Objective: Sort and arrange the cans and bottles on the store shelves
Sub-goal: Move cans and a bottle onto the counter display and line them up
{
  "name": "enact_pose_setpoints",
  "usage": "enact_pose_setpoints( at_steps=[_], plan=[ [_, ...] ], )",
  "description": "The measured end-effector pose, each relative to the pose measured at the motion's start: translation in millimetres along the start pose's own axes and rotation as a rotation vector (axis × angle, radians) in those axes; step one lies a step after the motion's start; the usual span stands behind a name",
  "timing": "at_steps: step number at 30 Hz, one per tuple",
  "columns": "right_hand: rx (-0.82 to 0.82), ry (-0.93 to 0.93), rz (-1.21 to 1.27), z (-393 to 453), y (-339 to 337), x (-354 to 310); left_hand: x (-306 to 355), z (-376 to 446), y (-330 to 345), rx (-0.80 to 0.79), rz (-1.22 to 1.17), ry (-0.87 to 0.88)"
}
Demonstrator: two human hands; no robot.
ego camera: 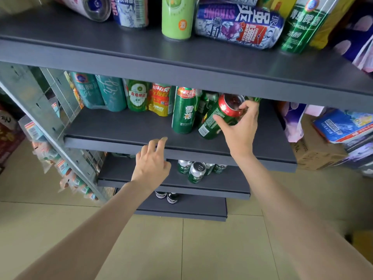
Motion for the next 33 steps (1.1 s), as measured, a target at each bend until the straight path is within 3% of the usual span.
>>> enact_pose_setpoints(
  at_steps=[11,16,18,22,24,28,33],
  plan=[
    [0.261,0.073,-0.075,10.6,-52.5,37.6,29.9,29.1,9.8,0.069,-0.160,0.066],
    [0.226,0.007,-0.134,28.2,-46.1,50.1,35.3,57.9,16.8,0.264,-0.552,-0.152],
    [0.203,-0.007,-0.151,27.2,-47.2,49.1,35.1,73.5,22.9,0.280,-0.553,-0.233],
    [0.254,-0.081,-0.215,-15.1,-55.8,39.8,38.5,97.6,37.4,0.292,-0.531,-0.218],
    [0.154,-0.178,-0.236,-43.1,-44.1,33.7,38.9,104.2,38.8,0.307,-0.527,-0.197],
    [-0.202,-0.206,-0.342,-37.1,16.7,20.7,27.4,102.2,31.8,0.311,-0.536,-0.154],
    [-0.224,-0.288,-0.733,14.3,72.2,2.0,-9.1,87.8,15.1,0.345,-0.560,-0.162]
  ],
)
Point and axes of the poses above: each hand's wrist, its own z-axis towards the middle knuckle, its own y-axis out of the palm, x = y × z, the point moved 2 cm from there along z, towards the middle knuckle, and after that the axes turned 2 degrees about -z, right-handed, at the moved point
